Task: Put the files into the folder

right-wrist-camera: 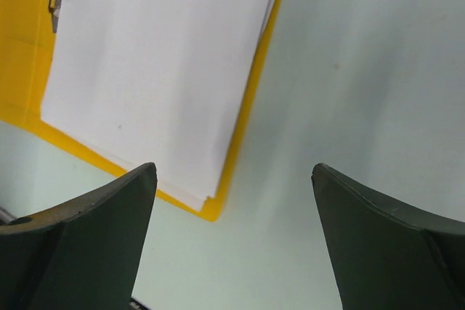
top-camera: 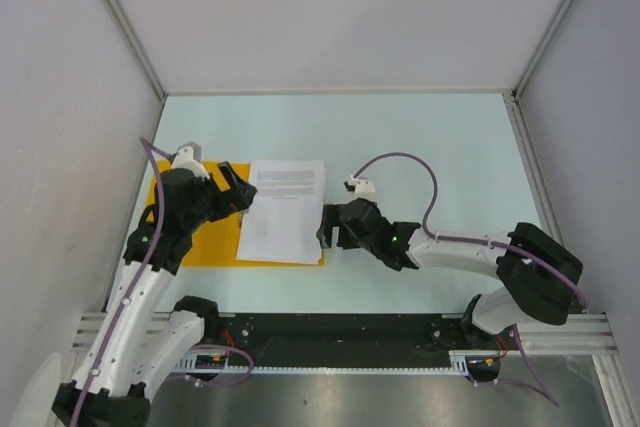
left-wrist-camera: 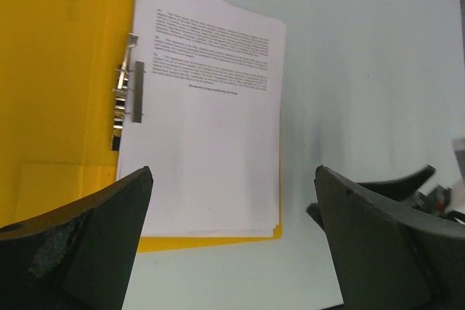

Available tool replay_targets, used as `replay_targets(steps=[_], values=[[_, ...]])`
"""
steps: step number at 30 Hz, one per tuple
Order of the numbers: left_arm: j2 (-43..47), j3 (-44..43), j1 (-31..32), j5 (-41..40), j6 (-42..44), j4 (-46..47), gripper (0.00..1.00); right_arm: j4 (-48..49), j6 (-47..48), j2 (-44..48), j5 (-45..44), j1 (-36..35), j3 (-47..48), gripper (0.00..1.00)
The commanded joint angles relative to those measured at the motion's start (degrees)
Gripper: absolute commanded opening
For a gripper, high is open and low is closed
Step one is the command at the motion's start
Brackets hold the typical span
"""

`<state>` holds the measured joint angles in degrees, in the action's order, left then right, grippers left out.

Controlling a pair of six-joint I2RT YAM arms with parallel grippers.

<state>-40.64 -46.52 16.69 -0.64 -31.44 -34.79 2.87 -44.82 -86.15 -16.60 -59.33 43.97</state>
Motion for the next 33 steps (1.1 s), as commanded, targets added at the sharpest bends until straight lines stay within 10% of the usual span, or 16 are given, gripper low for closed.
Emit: replay_targets(steps=[1, 7, 17, 33], values=[[-4.51, -2.7, -11.92, 13.98, 2.53, 2.96, 1.0, -3.32, 14.4, 2.83, 2.26, 4.92, 2.96, 0.93], [-16.19, 1.61, -27.67, 35.61, -2.66, 12.19, 0.99, 8.01, 14.24, -3.14, 11.67, 13.16, 8.67, 0.92], [-17.81, 2.49, -28.11, 31.77, -1.08, 16.07, 0.98, 12.7, 11.5, -24.66, 22.05, 22.15, 24.91, 0.97], [-11.74, 5.65, -28.02, 28.42, 0.68, 14.04, 0.99, -5.33, 9.57, -37.59, 4.3, 16.97, 41.28, 0.97]])
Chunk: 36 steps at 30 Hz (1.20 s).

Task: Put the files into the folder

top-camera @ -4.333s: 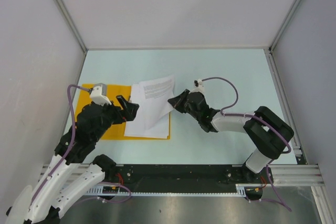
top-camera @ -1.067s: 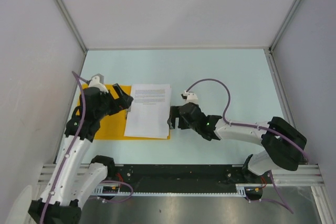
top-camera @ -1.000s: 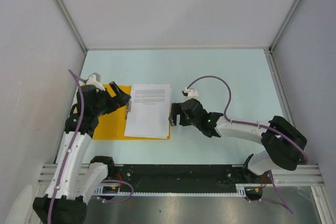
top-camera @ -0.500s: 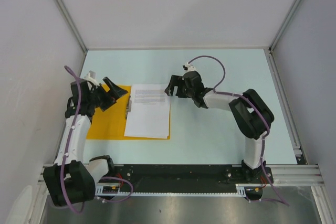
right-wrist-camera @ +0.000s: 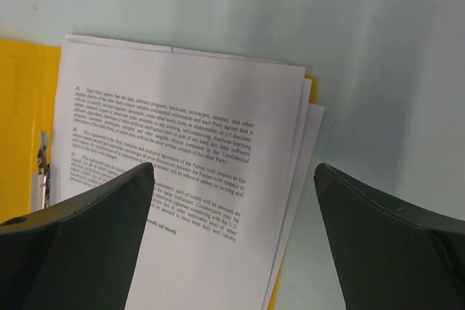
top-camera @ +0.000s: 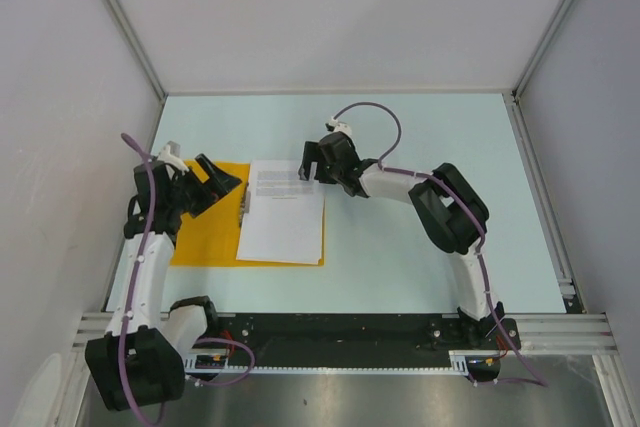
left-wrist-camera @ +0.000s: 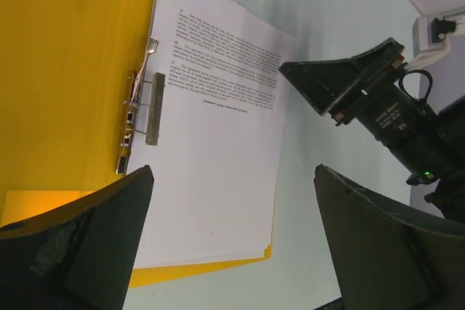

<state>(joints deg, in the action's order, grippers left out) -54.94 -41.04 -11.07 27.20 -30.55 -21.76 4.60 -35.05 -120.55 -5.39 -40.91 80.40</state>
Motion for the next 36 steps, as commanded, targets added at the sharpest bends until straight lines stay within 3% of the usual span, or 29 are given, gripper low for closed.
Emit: replay_targets(steps=[1, 6, 27, 36], values=[[3.16, 0.08, -0.27, 0.57, -0.13, 0.67, 0.99, -8.19, -0.11, -3.63, -8.31, -1.81, 6.16, 0.97], [4.31, 0.61, -0.27, 0.13, -0.13, 0.4, 0.99, -10.75, 0.51, -5.39, -11.57, -2.95, 8.46, 0.97], [3.08, 2.45, -0.27, -1.36, -0.22, 1.9, 0.99, -7.84, 3.41, -6.8, -6.3, -3.83, 13.64, 0.97], [-5.08, -1.76, -0.97, -4.35, -0.92, 1.44, 1.0, -19.26, 8.67, -1.27, -20.25, -3.13, 14.08, 0.99]])
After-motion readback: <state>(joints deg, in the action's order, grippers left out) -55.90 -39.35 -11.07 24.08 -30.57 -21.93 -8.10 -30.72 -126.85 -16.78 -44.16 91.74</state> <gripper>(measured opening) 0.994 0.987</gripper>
